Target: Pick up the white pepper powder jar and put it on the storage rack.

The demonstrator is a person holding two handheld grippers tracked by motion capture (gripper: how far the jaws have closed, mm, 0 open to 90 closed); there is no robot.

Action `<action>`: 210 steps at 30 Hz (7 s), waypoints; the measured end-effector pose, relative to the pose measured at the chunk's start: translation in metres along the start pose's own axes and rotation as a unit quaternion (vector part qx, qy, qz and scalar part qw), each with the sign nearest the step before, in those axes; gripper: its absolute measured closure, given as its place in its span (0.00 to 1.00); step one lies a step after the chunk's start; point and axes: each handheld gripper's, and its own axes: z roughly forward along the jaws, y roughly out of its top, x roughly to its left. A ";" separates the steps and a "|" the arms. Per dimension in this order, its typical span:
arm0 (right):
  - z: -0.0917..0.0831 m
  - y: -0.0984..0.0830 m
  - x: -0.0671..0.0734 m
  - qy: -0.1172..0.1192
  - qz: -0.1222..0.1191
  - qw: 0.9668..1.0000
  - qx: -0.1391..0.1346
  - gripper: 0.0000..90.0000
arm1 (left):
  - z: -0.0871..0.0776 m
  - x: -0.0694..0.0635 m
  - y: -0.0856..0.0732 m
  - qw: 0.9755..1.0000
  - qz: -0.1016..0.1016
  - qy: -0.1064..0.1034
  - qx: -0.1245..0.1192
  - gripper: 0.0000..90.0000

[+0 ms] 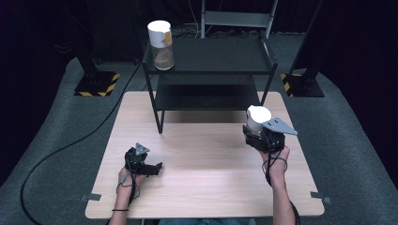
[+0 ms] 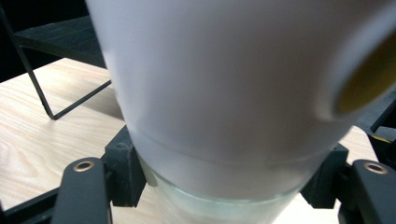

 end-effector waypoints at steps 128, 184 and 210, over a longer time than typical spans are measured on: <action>0.008 0.169 -0.041 0.014 -0.019 0.999 -0.021 0.33 | 0.000 0.000 0.000 1.000 -0.001 -0.001 0.000 0.01; 0.064 0.223 -0.078 0.006 0.033 0.999 0.031 0.33 | 0.000 0.000 -0.001 1.000 0.000 -0.001 -0.002 0.01; 0.058 0.237 -0.085 0.019 0.028 0.997 0.070 0.09 | -0.001 0.000 -0.001 1.000 0.000 -0.001 -0.002 0.01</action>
